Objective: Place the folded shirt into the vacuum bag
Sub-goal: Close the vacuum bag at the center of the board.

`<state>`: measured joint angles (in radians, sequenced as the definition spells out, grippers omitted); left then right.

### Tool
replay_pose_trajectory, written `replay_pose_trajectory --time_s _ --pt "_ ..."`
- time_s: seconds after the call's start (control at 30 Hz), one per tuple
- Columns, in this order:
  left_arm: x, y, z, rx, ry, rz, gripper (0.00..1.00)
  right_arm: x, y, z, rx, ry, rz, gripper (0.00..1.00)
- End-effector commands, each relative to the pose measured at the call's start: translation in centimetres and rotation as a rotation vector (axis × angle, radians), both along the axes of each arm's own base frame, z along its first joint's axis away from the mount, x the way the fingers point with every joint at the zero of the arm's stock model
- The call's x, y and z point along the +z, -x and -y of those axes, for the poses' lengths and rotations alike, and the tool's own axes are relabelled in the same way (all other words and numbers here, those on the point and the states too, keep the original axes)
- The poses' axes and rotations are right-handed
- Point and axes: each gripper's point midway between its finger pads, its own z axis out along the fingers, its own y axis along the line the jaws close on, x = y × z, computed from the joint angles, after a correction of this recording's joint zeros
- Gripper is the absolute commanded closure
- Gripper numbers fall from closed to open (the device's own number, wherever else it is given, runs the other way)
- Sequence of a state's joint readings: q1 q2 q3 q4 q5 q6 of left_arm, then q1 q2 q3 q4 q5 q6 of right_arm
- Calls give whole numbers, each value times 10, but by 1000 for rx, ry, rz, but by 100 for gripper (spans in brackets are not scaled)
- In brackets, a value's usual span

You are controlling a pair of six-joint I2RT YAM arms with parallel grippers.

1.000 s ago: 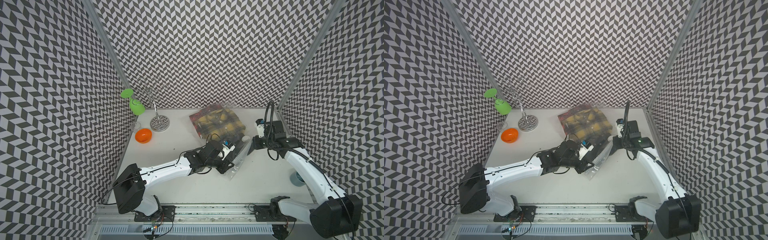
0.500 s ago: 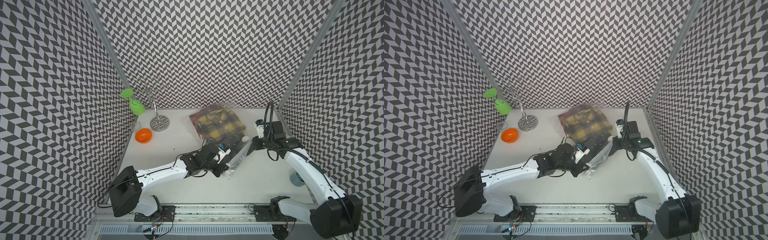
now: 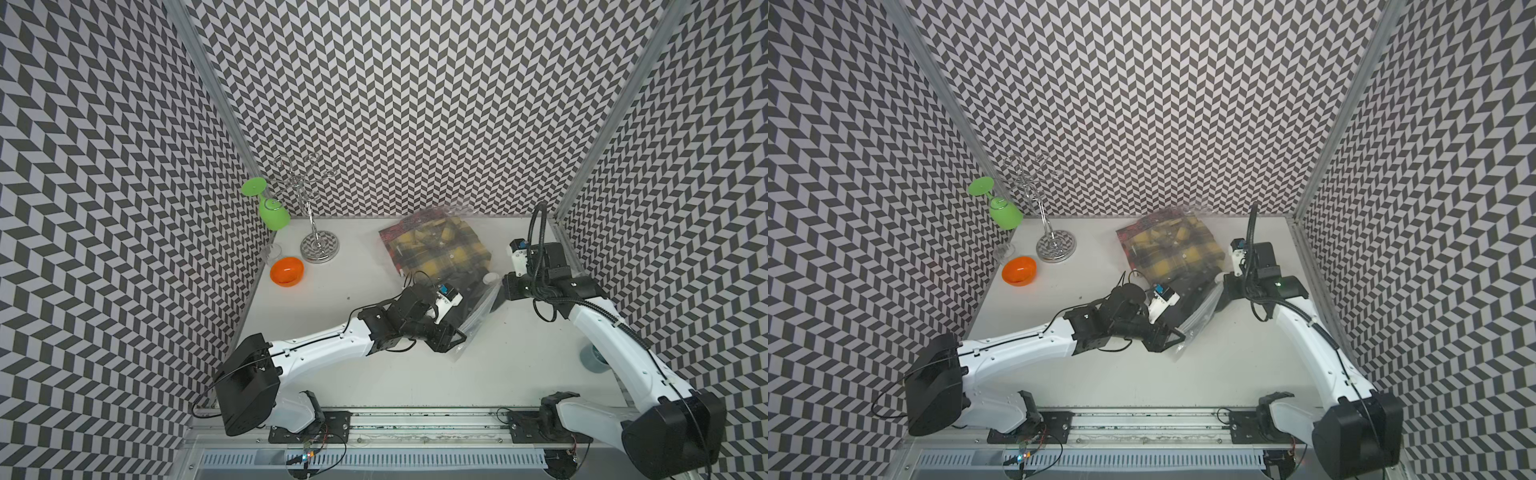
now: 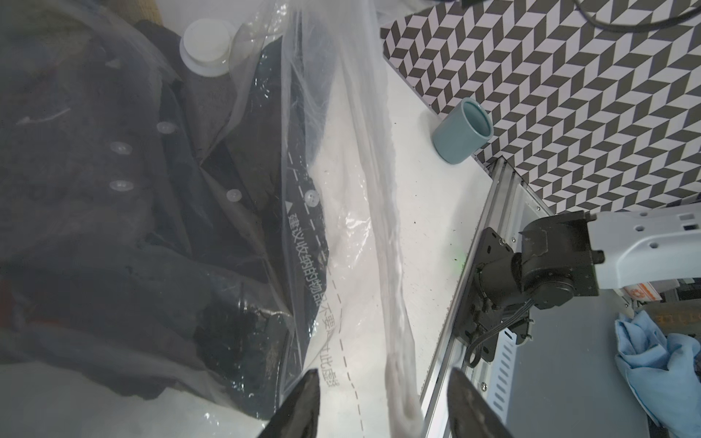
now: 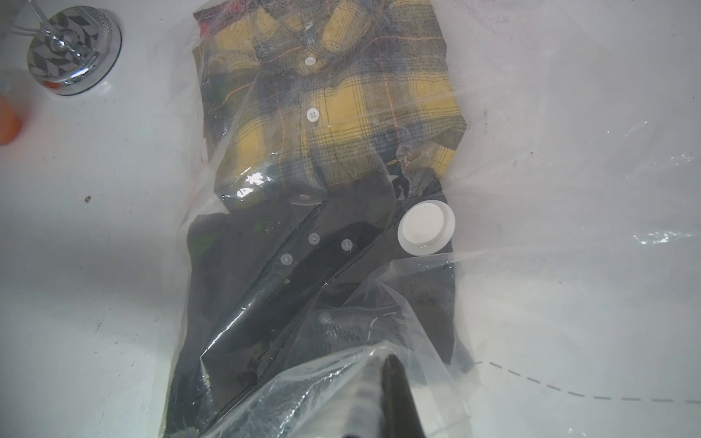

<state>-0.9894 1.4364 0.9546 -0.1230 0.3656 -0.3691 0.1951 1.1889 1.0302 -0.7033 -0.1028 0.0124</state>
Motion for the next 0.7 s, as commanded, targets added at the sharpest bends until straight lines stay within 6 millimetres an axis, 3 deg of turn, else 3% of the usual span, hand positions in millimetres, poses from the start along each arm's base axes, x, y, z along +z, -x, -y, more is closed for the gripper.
replay_pose_trajectory --time_s 0.0,0.17,0.3,0.5,0.67 --pt "5 -12 13 13 48 6 52 20 -11 -3 -16 -28 90 100" --pt "5 -20 9 50 54 -24 75 18 -11 2 -31 -6 88 100" --pt "3 -15 1 49 48 -31 86 19 -13 3 -38 -3 98 100" --pt "0 -7 -11 60 42 -48 95 17 -15 10 -73 22 100 100" --pt "-17 1 -18 48 8 -78 98 21 -18 13 -89 24 116 100"
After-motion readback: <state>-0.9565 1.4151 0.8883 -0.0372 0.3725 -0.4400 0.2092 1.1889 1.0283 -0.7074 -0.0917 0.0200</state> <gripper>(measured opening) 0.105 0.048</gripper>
